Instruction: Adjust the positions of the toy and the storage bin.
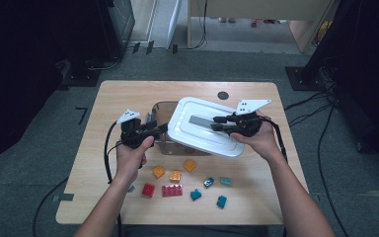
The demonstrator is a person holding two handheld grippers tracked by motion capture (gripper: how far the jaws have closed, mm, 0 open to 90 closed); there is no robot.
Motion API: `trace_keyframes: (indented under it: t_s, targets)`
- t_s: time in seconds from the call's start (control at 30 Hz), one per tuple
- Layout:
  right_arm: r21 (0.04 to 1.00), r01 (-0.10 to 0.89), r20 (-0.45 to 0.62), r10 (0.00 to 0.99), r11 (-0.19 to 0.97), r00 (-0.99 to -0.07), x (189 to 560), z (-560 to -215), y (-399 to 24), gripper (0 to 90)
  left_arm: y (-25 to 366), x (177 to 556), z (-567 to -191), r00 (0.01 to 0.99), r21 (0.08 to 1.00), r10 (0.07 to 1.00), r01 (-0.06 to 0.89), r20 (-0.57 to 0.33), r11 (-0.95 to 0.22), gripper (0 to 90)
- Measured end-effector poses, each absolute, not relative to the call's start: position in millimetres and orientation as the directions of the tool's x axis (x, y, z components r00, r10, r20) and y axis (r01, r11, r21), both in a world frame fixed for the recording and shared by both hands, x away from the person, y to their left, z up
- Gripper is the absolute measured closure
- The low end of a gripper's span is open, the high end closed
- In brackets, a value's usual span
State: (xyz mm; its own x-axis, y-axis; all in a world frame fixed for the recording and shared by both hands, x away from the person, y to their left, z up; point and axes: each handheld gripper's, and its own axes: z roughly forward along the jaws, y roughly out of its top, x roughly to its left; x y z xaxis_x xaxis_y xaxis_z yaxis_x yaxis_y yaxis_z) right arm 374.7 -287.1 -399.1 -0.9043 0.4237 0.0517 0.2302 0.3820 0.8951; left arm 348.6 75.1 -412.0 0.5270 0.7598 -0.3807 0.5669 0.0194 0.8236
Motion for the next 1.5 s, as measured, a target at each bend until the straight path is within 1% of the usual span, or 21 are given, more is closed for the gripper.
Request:
trace_keyframes:
  t_s: [0.1,0.23,0.47,0.97,1.5]
  targets:
    - [0.897,0.233,0.052,0.432,0.376,-0.9,374.4,-398.7,-290.2,68.2,75.4,348.3,-412.0,0.525,0.823,0.761,0.568,-0.38,0.019,45.8]
    - [0.911,0.237,0.072,0.437,0.338,-0.897,374.0,-396.3,-295.9,68.2,76.0,347.8,-411.8,0.527,0.823,0.76,0.567,-0.38,0.018,45.8]
    - [0.913,0.241,0.07,0.458,0.327,-0.886,373.6,-394.5,-302.3,68.2,77.6,347.4,-411.2,0.525,0.825,0.762,0.565,-0.38,0.022,45.7]
    - [0.93,0.261,0.078,0.557,0.257,-0.827,368.6,-389.0,-341.8,68.2,85.5,346.1,-406.8,0.519,0.834,0.77,0.551,-0.371,0.031,45.7]
    - [0.936,0.278,0.07,0.66,0.215,-0.748,363.4,-387.8,-377.2,68.2,97.2,343.7,-405.3,0.511,0.845,0.781,0.534,-0.358,0.038,44.9]
